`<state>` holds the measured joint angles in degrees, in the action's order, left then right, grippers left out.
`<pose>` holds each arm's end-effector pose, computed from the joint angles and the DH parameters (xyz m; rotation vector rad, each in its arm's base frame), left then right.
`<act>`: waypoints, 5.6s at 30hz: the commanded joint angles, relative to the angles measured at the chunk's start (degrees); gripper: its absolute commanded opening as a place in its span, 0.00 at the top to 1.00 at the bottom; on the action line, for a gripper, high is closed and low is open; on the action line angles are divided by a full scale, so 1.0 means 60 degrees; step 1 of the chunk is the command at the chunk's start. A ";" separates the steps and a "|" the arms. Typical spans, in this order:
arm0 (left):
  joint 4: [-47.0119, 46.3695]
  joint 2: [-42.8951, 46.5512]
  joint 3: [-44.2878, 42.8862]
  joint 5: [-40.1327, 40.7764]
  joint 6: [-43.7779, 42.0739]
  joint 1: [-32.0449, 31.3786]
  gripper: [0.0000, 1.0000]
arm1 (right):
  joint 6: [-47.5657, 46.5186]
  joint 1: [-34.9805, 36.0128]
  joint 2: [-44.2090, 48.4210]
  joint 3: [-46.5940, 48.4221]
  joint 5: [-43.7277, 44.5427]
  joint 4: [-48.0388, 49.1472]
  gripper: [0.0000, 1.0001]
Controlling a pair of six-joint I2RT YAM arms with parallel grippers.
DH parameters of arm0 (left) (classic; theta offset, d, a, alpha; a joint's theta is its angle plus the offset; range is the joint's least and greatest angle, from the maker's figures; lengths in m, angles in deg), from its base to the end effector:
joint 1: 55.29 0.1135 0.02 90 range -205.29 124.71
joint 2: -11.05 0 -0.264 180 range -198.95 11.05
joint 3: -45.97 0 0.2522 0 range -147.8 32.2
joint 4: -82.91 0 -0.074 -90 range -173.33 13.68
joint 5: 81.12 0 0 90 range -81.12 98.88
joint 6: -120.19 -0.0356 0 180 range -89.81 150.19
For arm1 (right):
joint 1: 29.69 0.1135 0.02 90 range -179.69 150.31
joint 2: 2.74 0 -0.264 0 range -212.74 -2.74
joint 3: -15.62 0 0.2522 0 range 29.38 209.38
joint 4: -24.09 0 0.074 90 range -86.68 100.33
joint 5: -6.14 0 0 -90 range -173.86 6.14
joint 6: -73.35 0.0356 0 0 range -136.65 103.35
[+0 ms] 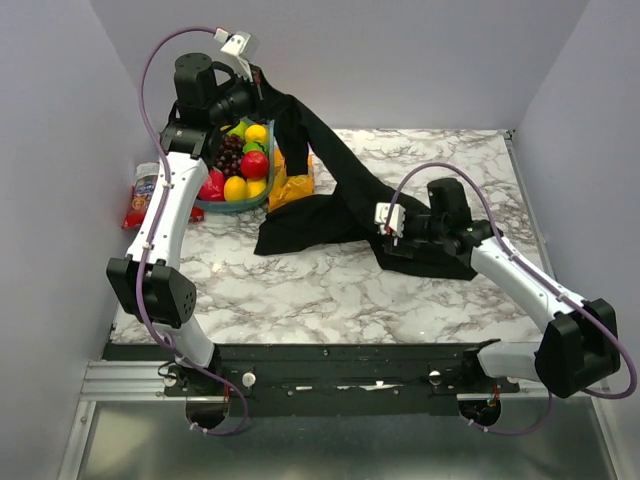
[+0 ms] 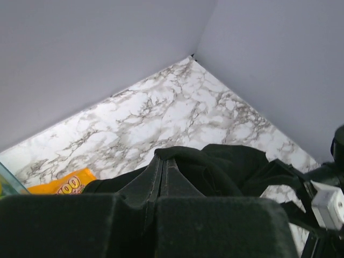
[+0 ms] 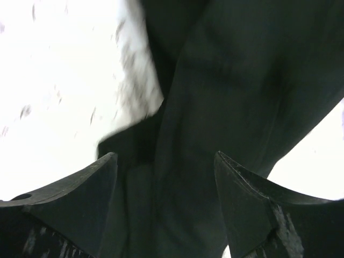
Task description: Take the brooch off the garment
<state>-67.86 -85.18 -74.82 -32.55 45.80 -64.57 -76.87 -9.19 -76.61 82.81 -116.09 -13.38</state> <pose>0.3696 -0.0843 0.4726 0.4741 1.6479 -0.9195 0.2480 0.1130 0.2653 -1.6287 1.5015 0.2816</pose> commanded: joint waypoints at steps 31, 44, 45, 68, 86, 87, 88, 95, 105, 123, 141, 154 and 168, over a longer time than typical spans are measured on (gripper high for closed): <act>0.0102 -0.0470 -0.0737 0.3068 0.1677 -0.0285 0.91 | 0.3210 0.1701 -0.1153 0.1171 0.4437 0.5008 0.99; 0.2531 0.2032 0.5304 0.0840 -0.8515 -0.0372 0.31 | 0.5334 -0.2008 -0.1911 0.3458 0.2634 0.2237 0.99; 0.2636 0.2222 0.5675 0.1189 -0.8956 -0.0416 0.31 | 0.5379 -0.2067 -0.1971 0.3516 0.2386 0.1947 0.99; 0.3005 0.1346 0.8521 0.1968 -1.2080 -0.0650 0.45 | 0.3755 -0.0003 -0.2893 0.3444 0.0230 0.0640 0.58; 0.1641 0.0437 0.9253 0.3287 -1.2183 -0.0885 0.62 | 0.2377 0.2297 -0.5398 0.3868 0.2323 0.2089 0.34; 0.1670 0.0422 0.9239 0.3287 -1.2197 -0.0885 0.68 | 0.2391 0.2356 -0.5457 0.3883 0.2411 0.2192 0.34; 0.1714 0.0408 0.9238 0.3287 -1.2227 -0.0885 0.71 | 0.2391 0.2516 -0.5574 0.3912 0.2586 0.2439 0.34; 0.2226 0.0247 0.9092 0.3228 -1.2461 -0.0885 0.89 | 0.2143 0.2883 -0.6351 0.4118 0.4213 0.3452 0.37; 0.2637 0.0027 0.8506 0.3097 -1.2227 -0.0885 1.00 | 0.1601 0.2898 -0.6483 0.3928 0.5310 0.3481 0.39; 0.3267 0.1270 0.7074 0.2833 -1.1130 -0.0681 1.00 | 0.3005 0.0733 -0.4375 0.6002 0.4729 0.1040 0.99; 0.4674 0.2532 0.1230 0.3316 -1.0060 0.0594 1.00 | 0.5232 -0.3166 -0.1152 0.7339 0.1637 -0.0605 0.99; 0.5144 0.2299 0.4797 0.1017 -1.0763 -0.1074 0.38 | 0.5775 -0.3327 -0.0184 0.5950 0.0714 -0.1132 1.00; 0.1717 0.1287 0.7772 0.1016 -0.8406 -0.3756 0.31 | 0.6141 -0.3327 -0.0184 0.5217 0.0948 -0.1089 1.00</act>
<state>-47.53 -76.65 -31.39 -24.48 -13.25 -84.29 -41.55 -29.15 -78.07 114.85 -110.32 -19.87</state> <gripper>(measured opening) 0.680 0.009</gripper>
